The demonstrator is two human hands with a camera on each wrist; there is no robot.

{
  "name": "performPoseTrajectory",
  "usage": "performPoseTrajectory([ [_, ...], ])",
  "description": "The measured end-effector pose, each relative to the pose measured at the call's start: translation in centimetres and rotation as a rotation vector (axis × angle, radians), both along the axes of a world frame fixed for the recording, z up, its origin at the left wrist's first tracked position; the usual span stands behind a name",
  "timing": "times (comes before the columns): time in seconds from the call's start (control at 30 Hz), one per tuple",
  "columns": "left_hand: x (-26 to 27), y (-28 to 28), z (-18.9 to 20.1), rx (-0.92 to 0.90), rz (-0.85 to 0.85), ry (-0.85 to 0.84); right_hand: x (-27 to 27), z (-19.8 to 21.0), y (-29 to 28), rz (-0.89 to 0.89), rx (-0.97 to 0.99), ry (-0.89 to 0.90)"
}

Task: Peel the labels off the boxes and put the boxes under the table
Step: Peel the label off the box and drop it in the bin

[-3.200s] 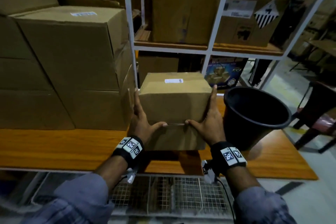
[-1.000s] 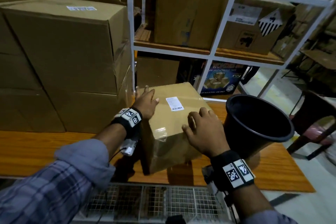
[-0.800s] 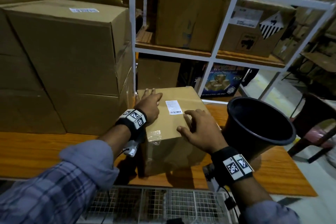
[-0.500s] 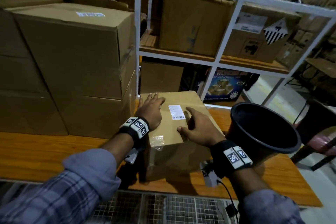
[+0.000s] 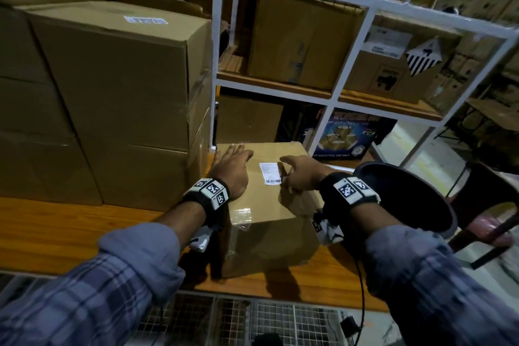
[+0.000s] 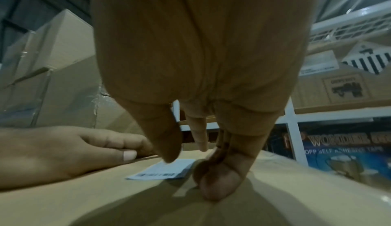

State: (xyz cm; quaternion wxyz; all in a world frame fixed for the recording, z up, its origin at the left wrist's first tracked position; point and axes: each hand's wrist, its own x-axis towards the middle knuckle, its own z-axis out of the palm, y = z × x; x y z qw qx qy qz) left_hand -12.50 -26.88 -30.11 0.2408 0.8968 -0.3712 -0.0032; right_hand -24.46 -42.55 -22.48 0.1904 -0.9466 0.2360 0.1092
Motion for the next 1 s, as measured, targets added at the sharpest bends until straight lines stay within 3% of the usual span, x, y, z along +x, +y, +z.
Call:
performPoseTrajectory([
  [0.17,0.5,0.1,0.1,0.048,-0.036,0.039,1.2,-0.1,0.6,0.092,-0.111,-0.028],
  [0.63,1.7,0.7,2.7,0.252,-0.159,0.251,1.6,-1.5,-0.9,0.018,-0.095,-0.168],
  [1.0,1.4,0.8,3.2,0.293,-0.162,0.240,2.5,-2.1,-1.1,-0.005,-0.126,-0.278],
])
